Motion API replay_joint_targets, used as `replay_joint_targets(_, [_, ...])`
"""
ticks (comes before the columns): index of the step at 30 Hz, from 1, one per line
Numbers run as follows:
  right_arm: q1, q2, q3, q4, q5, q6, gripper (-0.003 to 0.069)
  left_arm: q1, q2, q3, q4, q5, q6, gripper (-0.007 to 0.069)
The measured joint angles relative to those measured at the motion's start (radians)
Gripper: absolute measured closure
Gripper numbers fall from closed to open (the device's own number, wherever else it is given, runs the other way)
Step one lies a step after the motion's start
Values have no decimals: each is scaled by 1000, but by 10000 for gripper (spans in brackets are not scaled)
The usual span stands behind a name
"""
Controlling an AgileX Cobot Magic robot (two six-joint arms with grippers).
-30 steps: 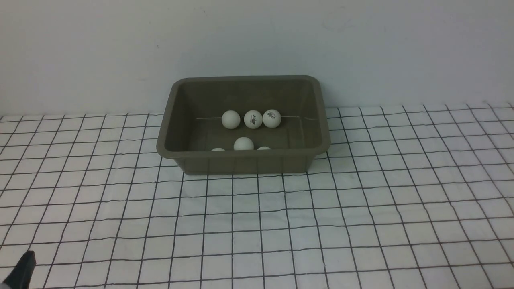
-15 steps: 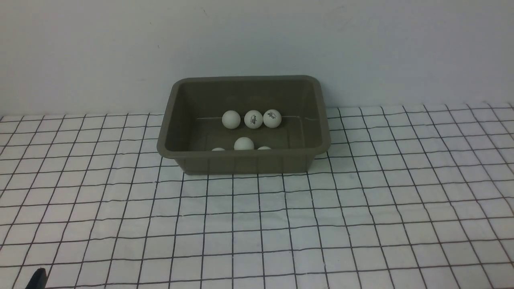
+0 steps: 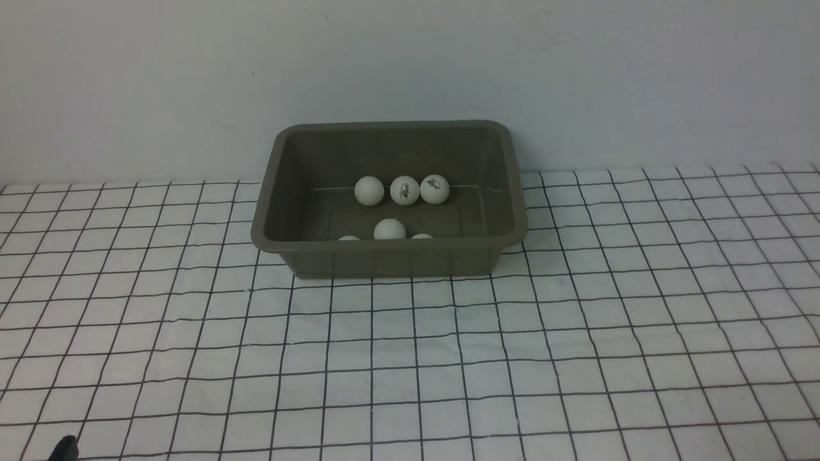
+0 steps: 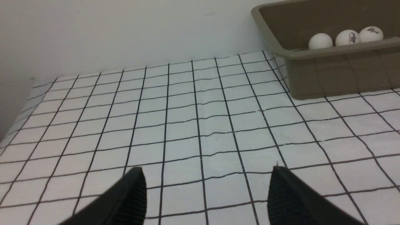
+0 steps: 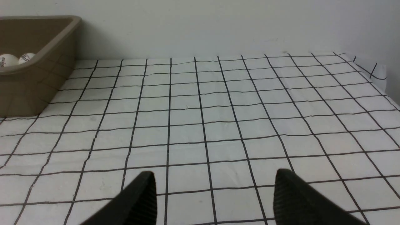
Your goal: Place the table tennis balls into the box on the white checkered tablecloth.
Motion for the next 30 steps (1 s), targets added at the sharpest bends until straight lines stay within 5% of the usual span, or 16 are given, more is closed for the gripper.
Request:
replay_joint_targets(4, [0,0,0,0,0,0,200,0,0,0,76,25,-92,155])
replay_joint_targets(30, [0,0,0,0,0,0,200,0,0,-2,149,99,-192,155])
